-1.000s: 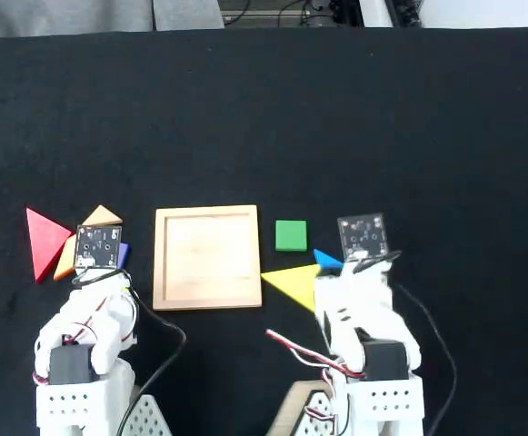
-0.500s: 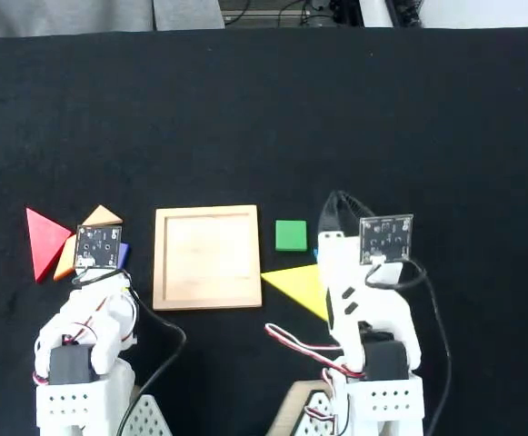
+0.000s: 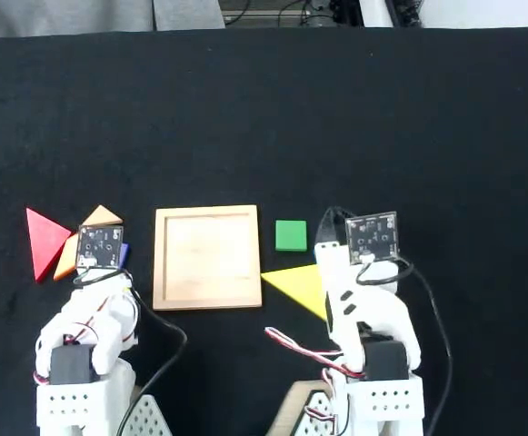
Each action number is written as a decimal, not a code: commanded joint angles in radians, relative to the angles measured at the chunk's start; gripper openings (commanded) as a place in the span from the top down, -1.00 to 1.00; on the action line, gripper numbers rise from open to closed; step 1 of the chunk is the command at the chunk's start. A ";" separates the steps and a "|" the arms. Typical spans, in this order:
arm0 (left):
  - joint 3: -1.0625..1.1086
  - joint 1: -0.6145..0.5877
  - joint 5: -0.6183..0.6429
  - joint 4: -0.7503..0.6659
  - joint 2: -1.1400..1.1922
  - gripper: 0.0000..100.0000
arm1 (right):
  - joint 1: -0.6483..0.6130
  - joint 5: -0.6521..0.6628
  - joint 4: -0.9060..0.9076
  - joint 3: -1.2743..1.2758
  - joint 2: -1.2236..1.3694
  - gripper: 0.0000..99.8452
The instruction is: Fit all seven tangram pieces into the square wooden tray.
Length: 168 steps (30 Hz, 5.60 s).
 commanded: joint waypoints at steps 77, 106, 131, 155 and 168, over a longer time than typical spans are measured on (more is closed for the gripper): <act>-1.141 -0.481 -0.221 0.160 1.243 0.62 | 0.054 0.087 0.080 -0.004 -0.068 0.97; -1.572 -0.552 -0.269 0.071 1.982 0.32 | 0.054 0.087 0.080 -0.004 -0.068 0.97; -1.773 -0.524 -0.264 -0.009 2.329 0.33 | 0.054 0.087 0.077 -0.004 -0.068 0.97; -1.745 -0.581 -0.411 -0.141 2.346 0.44 | 0.054 0.087 0.078 -0.004 -0.068 0.97; -1.822 -0.667 -0.489 -0.132 2.343 0.44 | 0.054 0.087 0.078 -0.004 -0.068 0.97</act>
